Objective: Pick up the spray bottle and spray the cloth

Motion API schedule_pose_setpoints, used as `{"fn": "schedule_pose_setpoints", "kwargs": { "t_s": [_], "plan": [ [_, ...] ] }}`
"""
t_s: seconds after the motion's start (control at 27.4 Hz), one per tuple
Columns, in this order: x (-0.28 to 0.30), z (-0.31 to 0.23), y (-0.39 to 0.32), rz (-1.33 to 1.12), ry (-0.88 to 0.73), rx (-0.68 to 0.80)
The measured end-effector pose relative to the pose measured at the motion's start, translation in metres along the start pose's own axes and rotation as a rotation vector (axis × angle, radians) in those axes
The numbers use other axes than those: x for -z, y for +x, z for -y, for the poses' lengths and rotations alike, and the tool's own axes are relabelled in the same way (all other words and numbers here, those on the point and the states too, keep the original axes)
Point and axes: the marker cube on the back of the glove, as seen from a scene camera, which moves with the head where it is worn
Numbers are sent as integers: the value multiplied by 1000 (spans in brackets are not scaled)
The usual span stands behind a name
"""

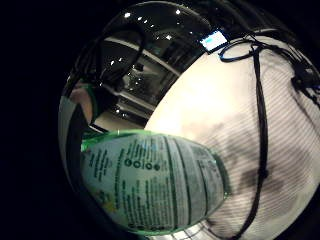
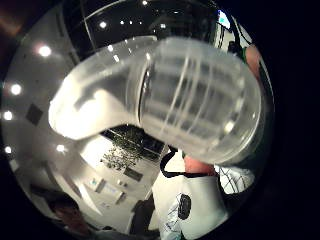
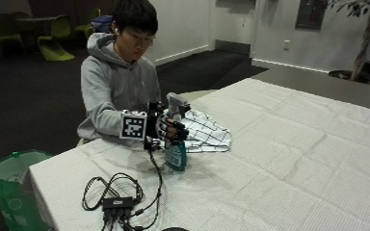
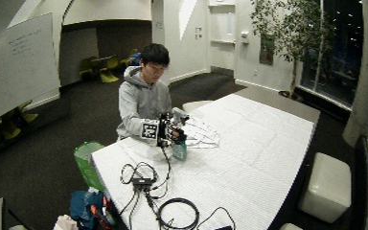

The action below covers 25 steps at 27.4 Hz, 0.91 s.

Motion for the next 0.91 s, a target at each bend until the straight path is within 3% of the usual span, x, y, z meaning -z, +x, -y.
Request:
{"fn": "schedule_pose_setpoints", "kwargs": {
  "t_s": [0.29, 0.55, 0.69, 0.91],
  "plan": [
    [-14, 18, -1, -1, -55, -36],
    [-24, 41, -5, -79, -175, 28],
    [-36, 51, -14, -133, -348, 89],
    [-47, 49, -56, -282, -752, 208]
  ]
}}
